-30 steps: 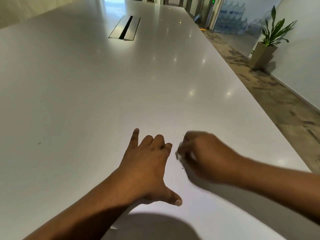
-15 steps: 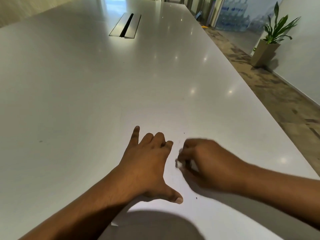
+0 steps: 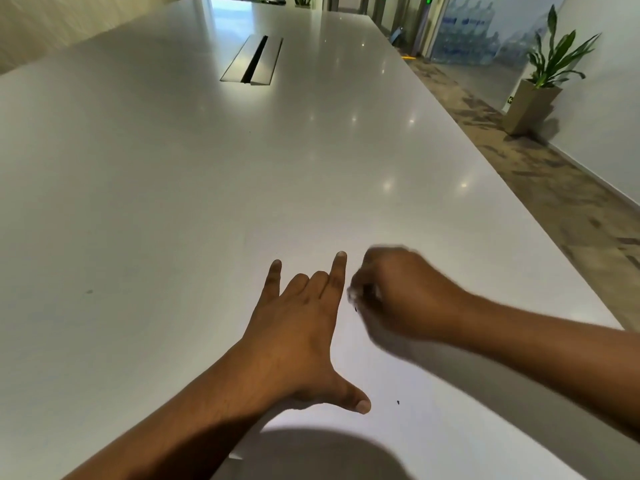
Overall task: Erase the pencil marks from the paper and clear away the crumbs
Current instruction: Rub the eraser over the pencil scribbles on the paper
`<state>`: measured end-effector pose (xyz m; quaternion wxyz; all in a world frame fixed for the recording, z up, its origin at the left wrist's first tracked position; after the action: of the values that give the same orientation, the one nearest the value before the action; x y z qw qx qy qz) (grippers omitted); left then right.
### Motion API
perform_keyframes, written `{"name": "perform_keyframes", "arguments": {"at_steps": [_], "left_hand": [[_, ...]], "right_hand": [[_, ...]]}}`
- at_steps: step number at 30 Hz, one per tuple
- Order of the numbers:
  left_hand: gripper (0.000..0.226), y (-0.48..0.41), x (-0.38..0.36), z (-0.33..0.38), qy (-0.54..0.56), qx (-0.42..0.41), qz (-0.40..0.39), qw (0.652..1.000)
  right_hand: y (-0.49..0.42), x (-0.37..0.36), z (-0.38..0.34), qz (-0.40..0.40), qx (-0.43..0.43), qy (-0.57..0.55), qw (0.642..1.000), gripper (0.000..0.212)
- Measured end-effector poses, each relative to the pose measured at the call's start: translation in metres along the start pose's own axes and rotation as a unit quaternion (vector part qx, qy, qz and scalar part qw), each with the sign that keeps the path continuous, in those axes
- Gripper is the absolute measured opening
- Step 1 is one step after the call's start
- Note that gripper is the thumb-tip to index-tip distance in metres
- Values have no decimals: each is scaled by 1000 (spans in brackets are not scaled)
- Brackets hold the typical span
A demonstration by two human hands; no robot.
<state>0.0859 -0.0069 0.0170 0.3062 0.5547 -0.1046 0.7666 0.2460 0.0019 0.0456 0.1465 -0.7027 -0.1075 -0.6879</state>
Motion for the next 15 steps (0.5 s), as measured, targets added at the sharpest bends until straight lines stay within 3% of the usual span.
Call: {"name": "perform_keyframes", "arguments": {"at_steps": [3, 7, 11, 15], "left_hand": [[156, 1, 1, 0, 12, 0, 3, 1000], [156, 1, 0, 0, -1, -1, 7, 1000], [156, 1, 1, 1, 5, 1, 1, 1000], [155, 0, 0, 0, -9, 0, 1, 1000]], "right_hand": [[15, 1, -18, -52, 62, -1, 997, 21], [-17, 0, 13, 7, -35, 19, 999, 23], [20, 0, -22, -44, 67, -10, 997, 24], [-5, 6, 15, -14, -31, 16, 999, 21]]}}
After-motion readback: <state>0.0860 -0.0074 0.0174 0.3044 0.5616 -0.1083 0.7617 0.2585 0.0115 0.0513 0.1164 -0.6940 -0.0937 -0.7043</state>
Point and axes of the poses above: each hand's wrist, its own y-axis away from the middle knuckle, its own x-axis out of the back of the hand, z = x × y, the point moved 2 cm from there along -y, towards the middle knuckle, and after that the axes turned 13 degrees about y, right-handed, at the moved point
